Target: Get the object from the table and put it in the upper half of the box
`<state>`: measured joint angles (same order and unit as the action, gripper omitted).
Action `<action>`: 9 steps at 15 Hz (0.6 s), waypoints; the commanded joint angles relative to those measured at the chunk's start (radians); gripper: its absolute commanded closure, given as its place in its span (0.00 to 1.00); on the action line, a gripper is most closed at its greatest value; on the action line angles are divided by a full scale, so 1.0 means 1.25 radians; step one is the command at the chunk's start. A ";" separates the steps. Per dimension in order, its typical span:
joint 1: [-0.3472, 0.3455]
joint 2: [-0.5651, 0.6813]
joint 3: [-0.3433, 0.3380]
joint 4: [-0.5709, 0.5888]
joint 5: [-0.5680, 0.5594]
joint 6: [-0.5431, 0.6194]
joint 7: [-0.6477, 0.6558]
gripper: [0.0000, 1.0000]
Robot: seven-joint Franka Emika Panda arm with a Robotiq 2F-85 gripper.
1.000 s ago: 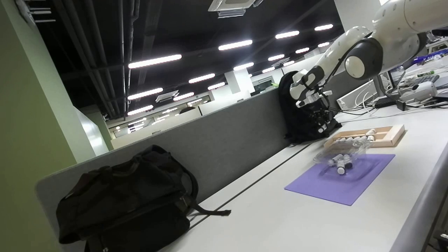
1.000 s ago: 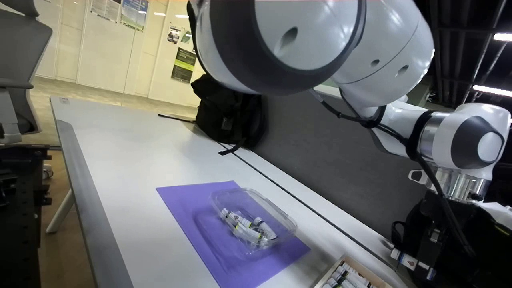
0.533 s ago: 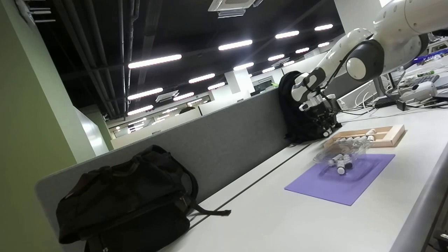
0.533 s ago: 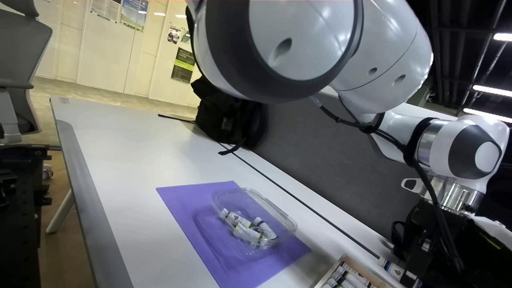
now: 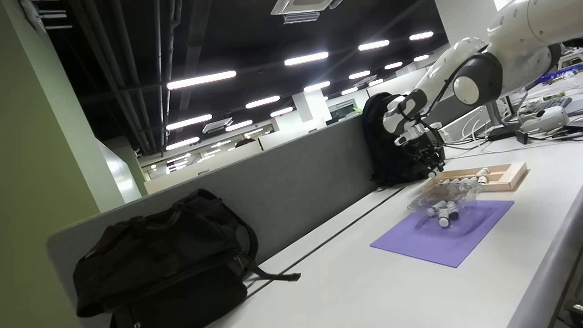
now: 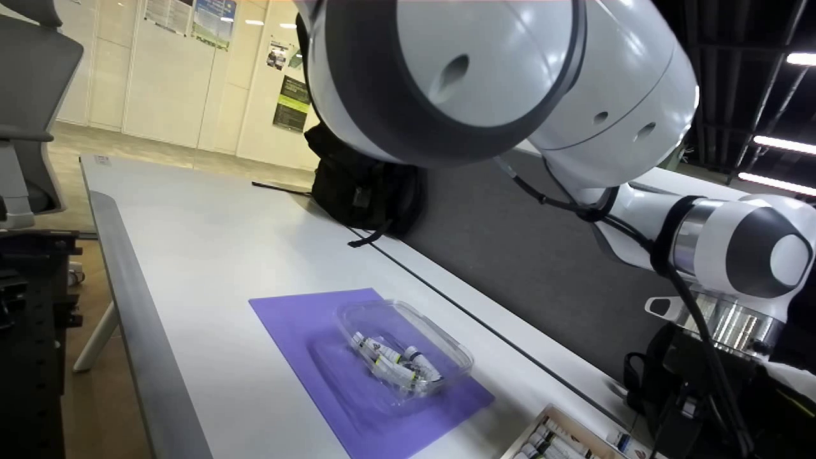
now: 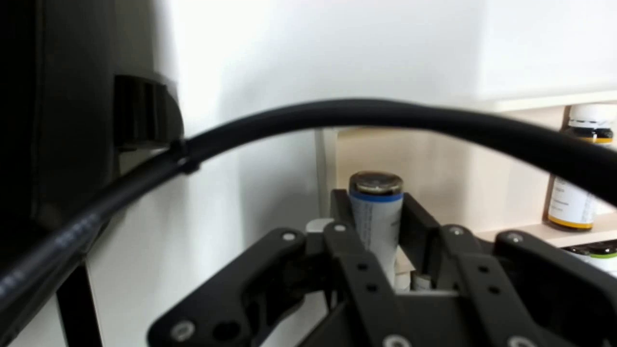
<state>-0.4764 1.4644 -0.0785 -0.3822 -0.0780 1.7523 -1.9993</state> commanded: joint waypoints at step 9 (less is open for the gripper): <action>-0.011 0.003 -0.015 -0.017 -0.009 -0.010 0.019 0.47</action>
<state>-0.4926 1.4678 -0.0881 -0.3996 -0.0792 1.7419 -1.9985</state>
